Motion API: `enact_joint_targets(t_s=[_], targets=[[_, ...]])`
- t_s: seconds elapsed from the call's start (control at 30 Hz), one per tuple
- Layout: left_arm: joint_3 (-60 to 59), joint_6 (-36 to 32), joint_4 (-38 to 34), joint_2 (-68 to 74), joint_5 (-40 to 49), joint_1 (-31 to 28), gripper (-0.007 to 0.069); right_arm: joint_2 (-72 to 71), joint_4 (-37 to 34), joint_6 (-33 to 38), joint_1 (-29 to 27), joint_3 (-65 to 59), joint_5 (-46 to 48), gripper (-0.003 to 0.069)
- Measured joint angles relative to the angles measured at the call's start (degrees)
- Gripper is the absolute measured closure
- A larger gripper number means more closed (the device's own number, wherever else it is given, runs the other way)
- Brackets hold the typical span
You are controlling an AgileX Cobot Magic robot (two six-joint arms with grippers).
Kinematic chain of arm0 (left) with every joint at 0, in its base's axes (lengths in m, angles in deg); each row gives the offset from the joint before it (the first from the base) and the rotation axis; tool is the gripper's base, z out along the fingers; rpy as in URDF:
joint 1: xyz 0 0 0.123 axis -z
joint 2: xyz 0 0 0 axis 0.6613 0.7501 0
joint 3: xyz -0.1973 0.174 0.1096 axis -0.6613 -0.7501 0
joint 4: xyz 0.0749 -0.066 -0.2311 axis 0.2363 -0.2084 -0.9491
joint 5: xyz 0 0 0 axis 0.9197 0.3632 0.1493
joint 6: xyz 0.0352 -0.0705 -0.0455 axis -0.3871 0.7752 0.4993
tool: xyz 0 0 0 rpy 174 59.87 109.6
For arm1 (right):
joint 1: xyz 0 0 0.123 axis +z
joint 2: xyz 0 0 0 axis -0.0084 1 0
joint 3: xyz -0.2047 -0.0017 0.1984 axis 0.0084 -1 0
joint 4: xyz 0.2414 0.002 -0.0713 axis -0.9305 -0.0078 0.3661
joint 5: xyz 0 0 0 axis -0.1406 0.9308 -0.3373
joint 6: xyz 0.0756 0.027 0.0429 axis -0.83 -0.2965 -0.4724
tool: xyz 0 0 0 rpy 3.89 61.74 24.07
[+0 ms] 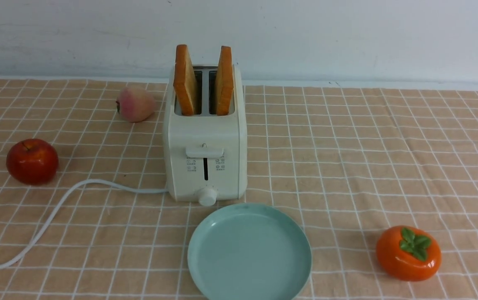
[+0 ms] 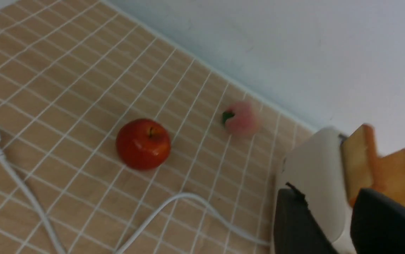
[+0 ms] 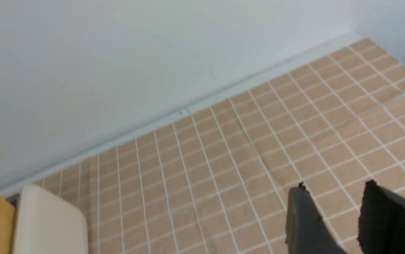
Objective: Take toasted bread from bread machine on light coffee tablecloth place on plate.
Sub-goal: 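Grasp the toast slice in the toaster and pull it up out of the slot with the right gripper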
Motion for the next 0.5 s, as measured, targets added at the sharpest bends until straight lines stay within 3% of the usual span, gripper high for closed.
enact_joint_targets(t_s=[0.2, 0.5], targets=[[-3.4, -0.1, 3.7, 5.1, -0.1, 5.4, 0.0386, 3.3, -1.7, 0.0, 9.2, -6.4, -2.0, 0.0419], [-3.6, -0.1, 3.3, 10.8, -2.7, 6.8, 0.0386, 10.9, -3.7, 2.7, 15.4, -7.5, -2.3, 0.0419]])
